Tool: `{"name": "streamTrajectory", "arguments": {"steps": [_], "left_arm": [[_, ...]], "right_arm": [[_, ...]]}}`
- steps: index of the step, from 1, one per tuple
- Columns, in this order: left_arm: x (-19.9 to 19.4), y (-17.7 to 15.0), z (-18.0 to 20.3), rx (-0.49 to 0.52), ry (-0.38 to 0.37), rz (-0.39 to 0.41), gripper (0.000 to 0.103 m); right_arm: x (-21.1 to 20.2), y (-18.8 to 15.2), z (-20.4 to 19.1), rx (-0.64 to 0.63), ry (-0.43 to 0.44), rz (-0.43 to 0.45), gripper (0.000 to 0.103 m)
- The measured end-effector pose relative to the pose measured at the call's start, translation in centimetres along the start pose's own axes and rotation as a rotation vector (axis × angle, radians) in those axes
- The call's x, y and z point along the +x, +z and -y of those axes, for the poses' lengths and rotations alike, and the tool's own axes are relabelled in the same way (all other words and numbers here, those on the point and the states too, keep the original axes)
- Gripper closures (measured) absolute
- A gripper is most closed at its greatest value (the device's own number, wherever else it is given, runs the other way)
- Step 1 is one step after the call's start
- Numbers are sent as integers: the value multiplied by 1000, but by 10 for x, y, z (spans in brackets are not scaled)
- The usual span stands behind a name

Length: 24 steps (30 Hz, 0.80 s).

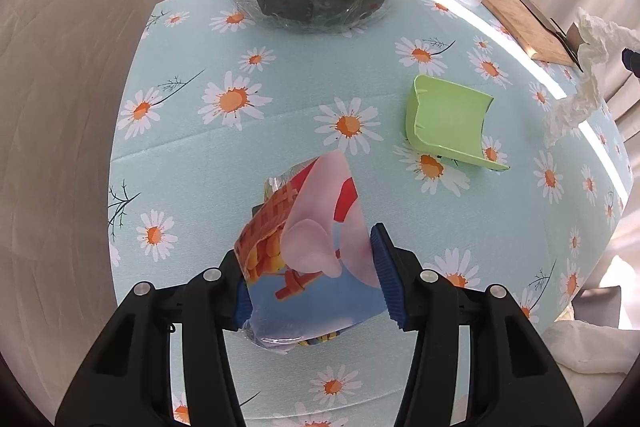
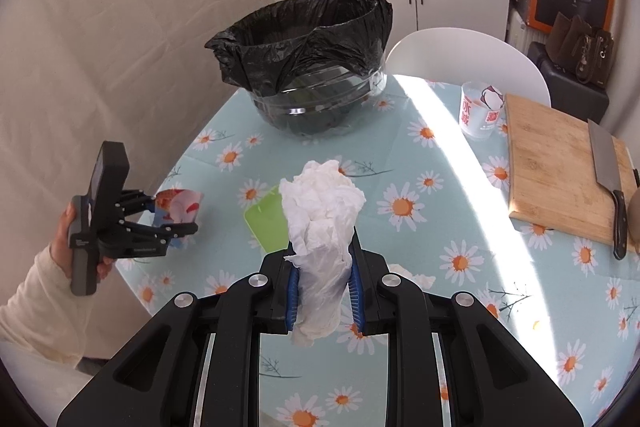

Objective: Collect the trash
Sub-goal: 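Carry the snack wrapper and tissue over the bin with both tools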

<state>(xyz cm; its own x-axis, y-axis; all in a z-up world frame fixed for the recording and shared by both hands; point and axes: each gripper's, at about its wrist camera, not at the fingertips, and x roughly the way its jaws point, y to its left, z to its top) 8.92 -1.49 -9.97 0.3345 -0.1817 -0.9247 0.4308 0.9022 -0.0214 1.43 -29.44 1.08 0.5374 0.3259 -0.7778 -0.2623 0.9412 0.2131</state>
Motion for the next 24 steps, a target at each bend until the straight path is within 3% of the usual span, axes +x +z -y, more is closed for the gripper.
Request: {"name": "streamTrajectory", "arguments": {"steps": [9,16,24], "left_arm": [[-28,37,-22,57,40,11,51],[-55,70,-40,105,-11,55,51],[-94,116,-54,231,-91,222,51]], "right_arm": [[-10,47,-12,-1,-13,62,84],[-17,89,-29,26,-49,134,84],[-34,137,-65,-19,-94,297,84]]}}
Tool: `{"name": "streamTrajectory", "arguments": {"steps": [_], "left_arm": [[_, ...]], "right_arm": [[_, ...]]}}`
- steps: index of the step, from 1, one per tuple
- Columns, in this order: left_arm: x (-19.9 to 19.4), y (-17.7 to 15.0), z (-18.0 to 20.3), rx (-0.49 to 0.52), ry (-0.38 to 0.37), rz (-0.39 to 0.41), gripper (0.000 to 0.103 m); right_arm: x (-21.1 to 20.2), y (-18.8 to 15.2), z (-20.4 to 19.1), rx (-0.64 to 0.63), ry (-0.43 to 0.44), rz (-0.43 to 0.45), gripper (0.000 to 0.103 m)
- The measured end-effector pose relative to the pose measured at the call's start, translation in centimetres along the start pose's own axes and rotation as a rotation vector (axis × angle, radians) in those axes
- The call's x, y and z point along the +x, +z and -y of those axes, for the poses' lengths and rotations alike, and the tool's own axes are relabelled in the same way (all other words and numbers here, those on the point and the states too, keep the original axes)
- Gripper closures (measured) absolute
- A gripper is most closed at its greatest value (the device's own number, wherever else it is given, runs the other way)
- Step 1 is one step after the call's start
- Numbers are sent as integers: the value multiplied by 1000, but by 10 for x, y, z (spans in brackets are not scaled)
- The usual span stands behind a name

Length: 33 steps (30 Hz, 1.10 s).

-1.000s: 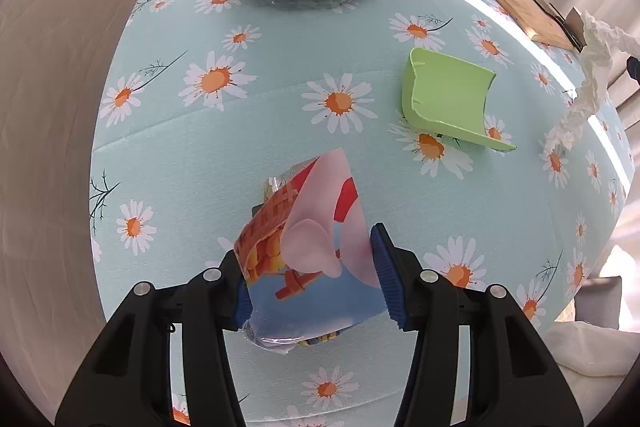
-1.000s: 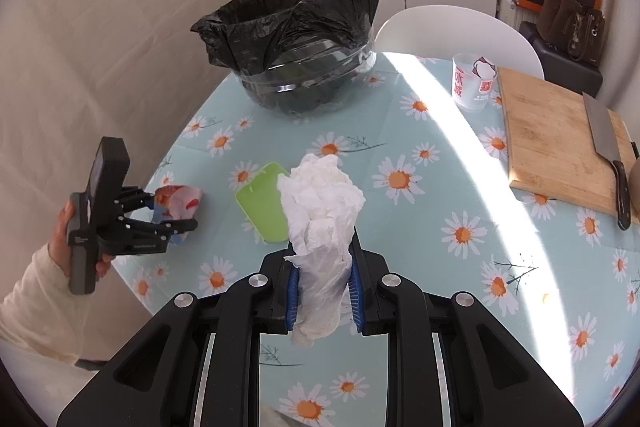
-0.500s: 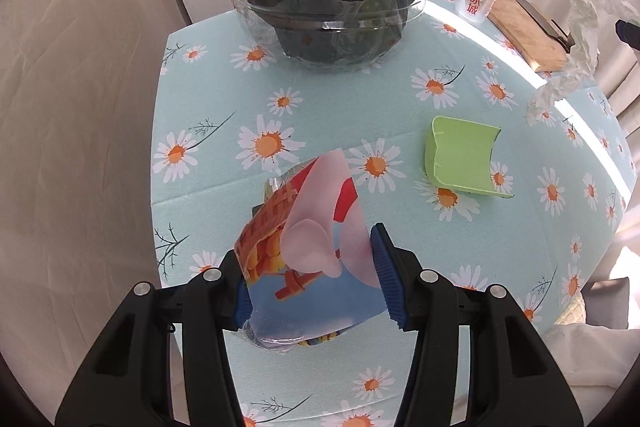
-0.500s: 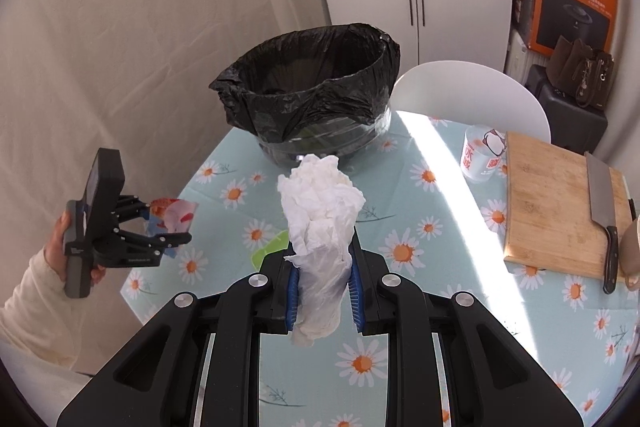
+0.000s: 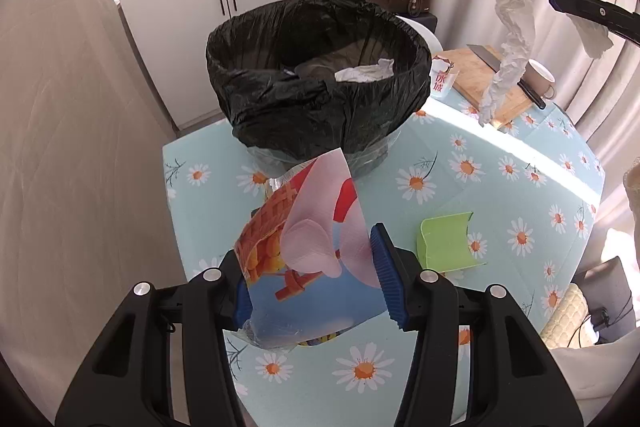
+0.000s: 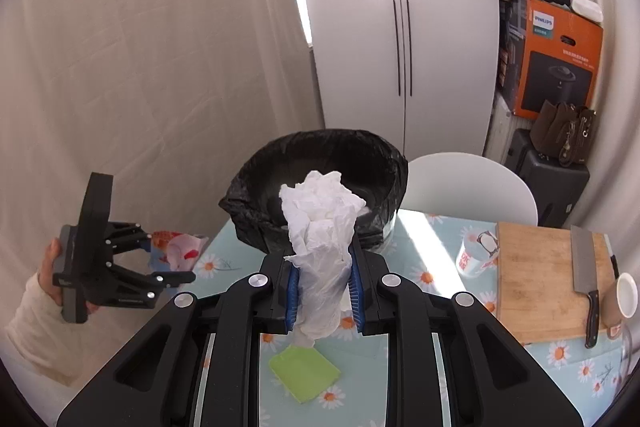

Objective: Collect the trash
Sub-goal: 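Carry the snack wrapper and tissue over the bin with both tools, then open both tools to drop the wrapper and tissue into the bin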

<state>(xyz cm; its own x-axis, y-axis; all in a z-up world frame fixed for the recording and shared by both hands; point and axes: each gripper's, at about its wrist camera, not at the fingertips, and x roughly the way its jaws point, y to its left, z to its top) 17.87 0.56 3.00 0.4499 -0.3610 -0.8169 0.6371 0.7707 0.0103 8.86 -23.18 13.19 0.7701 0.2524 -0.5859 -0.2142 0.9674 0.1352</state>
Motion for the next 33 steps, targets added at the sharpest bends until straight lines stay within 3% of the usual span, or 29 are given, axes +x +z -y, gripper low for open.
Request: {"name": "streamTrajectory", "arguments": {"steps": [3,8,15,20,26,29,32,33], "left_arm": [[-10,22,-9,40,-39,56,51],[-16,60,-21,77,-84,85,51],[-5,115,-23,116,-107,137,51],[27,135,-25,145,-131,121,51],[60,138,-29,143,-152,63,51],[69,137,-34,117,-163,57,39],[70,139,-38,118,-157,80,19],[68,139,-38,126,-146,95,9]], "right_arm": [[0,23,-13,-20,10,68,84],[8,63,-22,-13,13,126,84],[43,97,-13,8,54,132,83],[82,93,3,54,33,85,83],[121,70,15,107,8,-12,82],[129,62,19,122,-4,-44,79],[126,57,24,111,-56,-47,52],[122,55,25,105,-75,-36,37]]}}
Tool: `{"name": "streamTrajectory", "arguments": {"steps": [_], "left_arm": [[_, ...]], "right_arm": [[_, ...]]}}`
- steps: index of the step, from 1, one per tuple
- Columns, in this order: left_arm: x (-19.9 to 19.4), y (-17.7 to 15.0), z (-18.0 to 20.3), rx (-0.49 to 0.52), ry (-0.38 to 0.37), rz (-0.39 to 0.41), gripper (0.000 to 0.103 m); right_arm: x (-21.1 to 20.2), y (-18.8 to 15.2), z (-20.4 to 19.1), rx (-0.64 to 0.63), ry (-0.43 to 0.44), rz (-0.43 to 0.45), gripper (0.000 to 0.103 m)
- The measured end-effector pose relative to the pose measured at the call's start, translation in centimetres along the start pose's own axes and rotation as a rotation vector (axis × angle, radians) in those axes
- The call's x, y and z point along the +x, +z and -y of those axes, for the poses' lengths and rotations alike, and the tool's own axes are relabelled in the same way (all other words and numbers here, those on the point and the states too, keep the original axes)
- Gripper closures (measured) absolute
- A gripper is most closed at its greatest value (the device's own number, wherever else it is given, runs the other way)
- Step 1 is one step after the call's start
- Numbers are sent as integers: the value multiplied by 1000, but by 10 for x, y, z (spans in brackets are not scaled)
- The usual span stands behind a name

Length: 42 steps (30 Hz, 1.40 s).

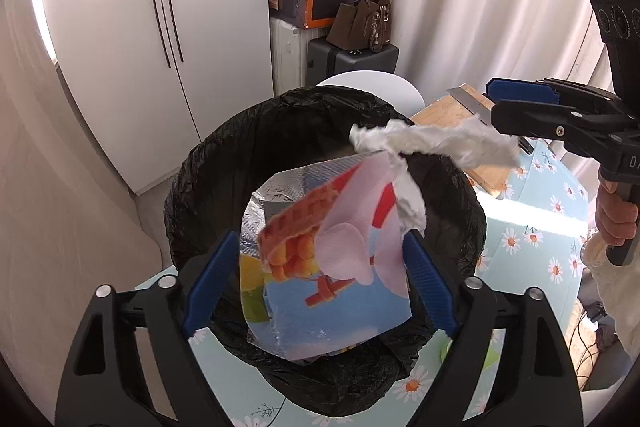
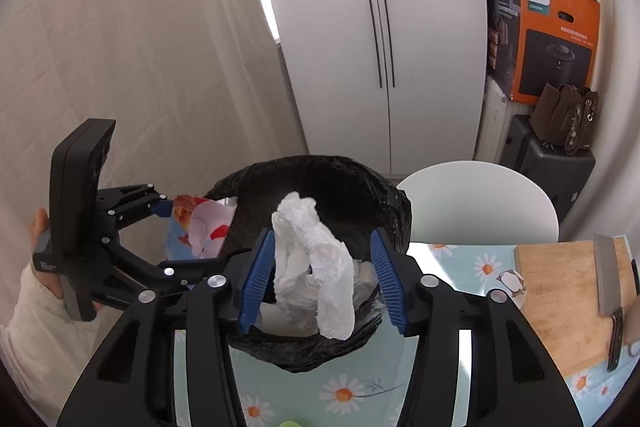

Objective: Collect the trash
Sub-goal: 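Open both tools to drop the wrapper and tissue into the bin, then grasp the green plastic piece with the left tool while the right tool grasps the clear plastic lid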

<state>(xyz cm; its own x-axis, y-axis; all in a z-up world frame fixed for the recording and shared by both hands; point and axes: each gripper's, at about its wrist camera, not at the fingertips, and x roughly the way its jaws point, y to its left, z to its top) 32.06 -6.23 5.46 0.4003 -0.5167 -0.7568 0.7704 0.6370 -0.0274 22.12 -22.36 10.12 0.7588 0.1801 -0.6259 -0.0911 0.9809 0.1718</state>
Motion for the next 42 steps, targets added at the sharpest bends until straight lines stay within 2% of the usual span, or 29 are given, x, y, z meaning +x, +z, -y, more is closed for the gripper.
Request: {"name": "streamTrajectory", "arguments": {"steps": [4,10,14,17,20,25,31,42], "left_arm": [[-10,-2,-7,-21,26,32,6],[-21,-10,-11,-63,50,53,6],[-26,-19,-9,-90,40,55,6],[-34,-26,-10,-113,103,66,6],[-44,-34,-11,-162,99,68,6],[-49,-50,-4,-196,142,53,6],[-56,-68,13,-255,158,54,6],[-56,-97,72,-379,291,13,6]], "right_arm": [[-10,-5,8,28,-4,31,20],[-27,-14,20,56,-32,47,17],[-36,-15,38,71,-86,38,16],[-41,-22,53,91,-129,32,16],[-42,-29,70,110,-156,14,16],[-36,-41,92,115,-191,-28,16],[-20,-56,112,69,-174,-100,16],[13,-76,158,-47,-81,-205,16]]}}
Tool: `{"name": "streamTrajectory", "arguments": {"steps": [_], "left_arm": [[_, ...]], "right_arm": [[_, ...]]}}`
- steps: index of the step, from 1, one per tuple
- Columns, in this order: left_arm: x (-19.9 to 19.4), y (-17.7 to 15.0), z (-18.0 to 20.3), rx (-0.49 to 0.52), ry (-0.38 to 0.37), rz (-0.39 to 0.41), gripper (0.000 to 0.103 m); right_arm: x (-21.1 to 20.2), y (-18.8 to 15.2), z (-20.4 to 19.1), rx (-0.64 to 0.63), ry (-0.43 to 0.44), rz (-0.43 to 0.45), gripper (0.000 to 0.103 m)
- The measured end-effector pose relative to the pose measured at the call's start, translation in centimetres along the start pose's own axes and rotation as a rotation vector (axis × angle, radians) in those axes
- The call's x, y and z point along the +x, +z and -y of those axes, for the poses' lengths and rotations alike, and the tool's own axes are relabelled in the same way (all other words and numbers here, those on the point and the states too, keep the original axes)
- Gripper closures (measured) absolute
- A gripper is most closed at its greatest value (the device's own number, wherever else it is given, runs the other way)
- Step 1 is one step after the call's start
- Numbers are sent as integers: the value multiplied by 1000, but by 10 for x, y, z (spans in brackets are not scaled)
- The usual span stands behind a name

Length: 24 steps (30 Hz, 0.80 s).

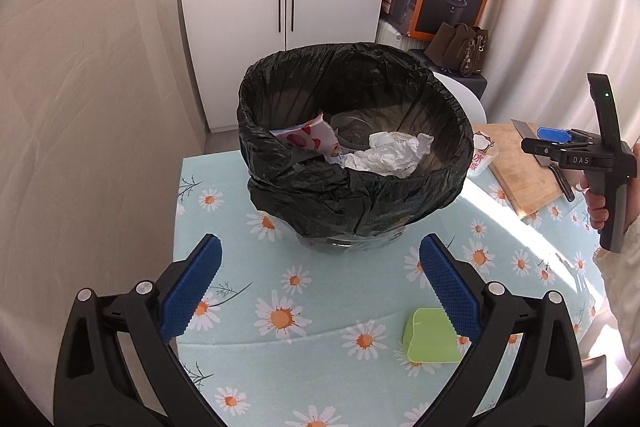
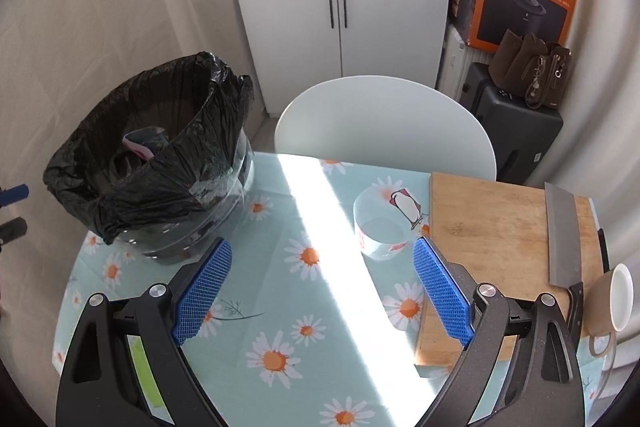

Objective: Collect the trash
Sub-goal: 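Grasp the green plastic piece with the left tool while the right tool grasps the clear plastic lid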

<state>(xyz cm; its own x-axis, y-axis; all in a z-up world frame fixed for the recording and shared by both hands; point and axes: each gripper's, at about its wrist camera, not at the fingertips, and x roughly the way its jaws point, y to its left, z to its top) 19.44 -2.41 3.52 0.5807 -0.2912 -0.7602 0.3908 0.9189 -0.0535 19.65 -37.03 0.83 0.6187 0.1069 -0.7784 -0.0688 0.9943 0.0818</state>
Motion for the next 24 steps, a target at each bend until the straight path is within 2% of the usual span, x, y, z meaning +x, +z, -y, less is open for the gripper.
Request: {"name": "streamTrajectory", "arguments": {"steps": [7,15,24], "left_arm": [[17,-38,30,-98,-45,-43,6],[28,-66,61,-161,6,-45,6],[61,-98,96,-167,-75,-106,6]], "right_arm": [[26,-14,25,-25,31,-28,16],[60,-26,46,-45,53,-92,16],[101,-30,48,-86,52,-111,16]]}}
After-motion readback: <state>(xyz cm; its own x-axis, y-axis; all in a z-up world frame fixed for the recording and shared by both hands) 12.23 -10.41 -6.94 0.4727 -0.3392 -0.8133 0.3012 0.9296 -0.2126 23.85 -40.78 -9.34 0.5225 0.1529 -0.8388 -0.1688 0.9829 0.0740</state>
